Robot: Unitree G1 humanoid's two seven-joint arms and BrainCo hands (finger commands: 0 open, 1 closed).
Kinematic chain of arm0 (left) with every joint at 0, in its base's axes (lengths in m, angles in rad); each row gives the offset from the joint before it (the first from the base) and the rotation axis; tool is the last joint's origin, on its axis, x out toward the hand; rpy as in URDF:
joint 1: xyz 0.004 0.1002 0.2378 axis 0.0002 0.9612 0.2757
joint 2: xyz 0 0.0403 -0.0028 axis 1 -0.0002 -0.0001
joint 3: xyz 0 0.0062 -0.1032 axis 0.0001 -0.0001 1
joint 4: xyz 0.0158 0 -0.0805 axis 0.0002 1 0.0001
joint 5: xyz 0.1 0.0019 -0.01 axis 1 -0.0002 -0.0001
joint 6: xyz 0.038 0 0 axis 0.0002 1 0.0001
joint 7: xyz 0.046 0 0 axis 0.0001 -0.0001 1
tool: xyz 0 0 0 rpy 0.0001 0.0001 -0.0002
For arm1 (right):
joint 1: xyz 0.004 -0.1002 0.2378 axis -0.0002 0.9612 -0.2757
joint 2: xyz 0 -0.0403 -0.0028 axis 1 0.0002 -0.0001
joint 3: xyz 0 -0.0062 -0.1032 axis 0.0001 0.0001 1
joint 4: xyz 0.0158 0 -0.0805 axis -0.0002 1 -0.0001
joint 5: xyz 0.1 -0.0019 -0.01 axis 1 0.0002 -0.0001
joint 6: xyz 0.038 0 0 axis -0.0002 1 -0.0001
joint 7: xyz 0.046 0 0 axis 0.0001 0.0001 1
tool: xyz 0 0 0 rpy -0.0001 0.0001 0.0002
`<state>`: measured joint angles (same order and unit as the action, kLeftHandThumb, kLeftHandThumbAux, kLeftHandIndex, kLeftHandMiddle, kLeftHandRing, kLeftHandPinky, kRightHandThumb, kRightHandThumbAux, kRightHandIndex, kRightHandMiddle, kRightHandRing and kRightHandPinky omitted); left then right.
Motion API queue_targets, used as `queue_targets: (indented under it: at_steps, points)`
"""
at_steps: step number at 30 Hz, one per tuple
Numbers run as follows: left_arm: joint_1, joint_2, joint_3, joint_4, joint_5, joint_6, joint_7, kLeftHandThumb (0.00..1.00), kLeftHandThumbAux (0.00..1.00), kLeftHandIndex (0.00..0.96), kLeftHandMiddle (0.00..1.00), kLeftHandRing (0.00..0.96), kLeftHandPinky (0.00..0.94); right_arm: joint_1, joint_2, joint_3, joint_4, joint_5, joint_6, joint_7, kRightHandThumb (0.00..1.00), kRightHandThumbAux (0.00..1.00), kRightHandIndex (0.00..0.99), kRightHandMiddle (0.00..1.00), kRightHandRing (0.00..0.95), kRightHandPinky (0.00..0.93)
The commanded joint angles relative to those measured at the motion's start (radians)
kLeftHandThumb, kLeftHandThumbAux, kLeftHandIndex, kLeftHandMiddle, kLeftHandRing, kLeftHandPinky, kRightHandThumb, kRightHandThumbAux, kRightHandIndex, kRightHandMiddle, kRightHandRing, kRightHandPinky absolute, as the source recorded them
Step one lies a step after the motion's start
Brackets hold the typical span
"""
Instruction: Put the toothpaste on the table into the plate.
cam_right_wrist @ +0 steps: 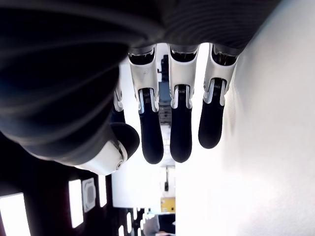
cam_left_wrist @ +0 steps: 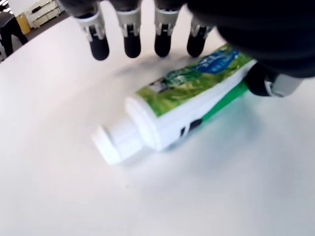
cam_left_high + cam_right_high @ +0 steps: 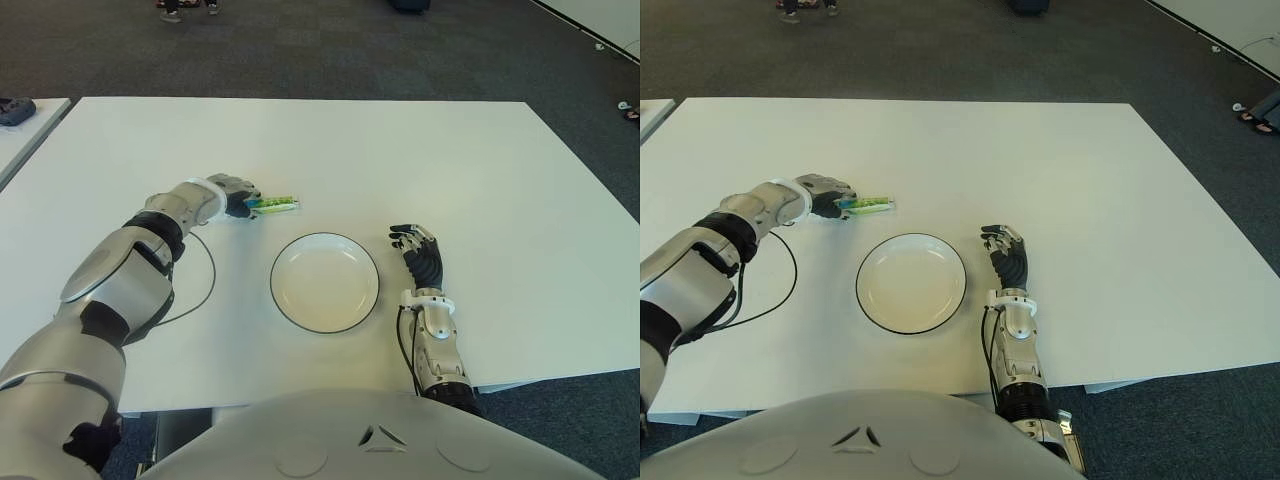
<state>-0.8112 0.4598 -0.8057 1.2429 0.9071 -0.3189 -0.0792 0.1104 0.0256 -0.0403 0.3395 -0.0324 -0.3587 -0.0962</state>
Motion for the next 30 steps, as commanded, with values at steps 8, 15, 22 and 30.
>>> queue_targets:
  at_steps: [8,15,22,30]
  points:
    - [0.076,-0.058,-0.038,0.101,0.031,0.060,0.055,0.490,0.241,0.000,0.000,0.000,0.011,0.031,0.001,-0.005,-0.022,-0.009,0.037,-0.014,0.696,0.738,0.413,0.394,0.376,0.380]
    - [0.089,-0.075,-0.024,0.111,0.015,0.089,0.091,0.502,0.260,0.000,0.000,0.000,0.008,0.037,-0.002,-0.012,-0.028,0.003,0.047,-0.007,0.693,0.738,0.413,0.390,0.373,0.380]
    - [0.103,-0.091,-0.004,0.113,-0.002,0.118,0.116,0.541,0.300,0.000,0.000,0.000,0.014,0.040,-0.005,-0.016,-0.026,0.005,0.033,-0.002,0.694,0.738,0.413,0.390,0.372,0.380]
    - [0.120,-0.102,-0.003,0.112,-0.009,0.127,0.153,0.565,0.333,0.000,0.000,0.000,0.016,0.045,-0.008,-0.017,-0.033,0.002,0.037,-0.002,0.695,0.738,0.414,0.395,0.378,0.383]
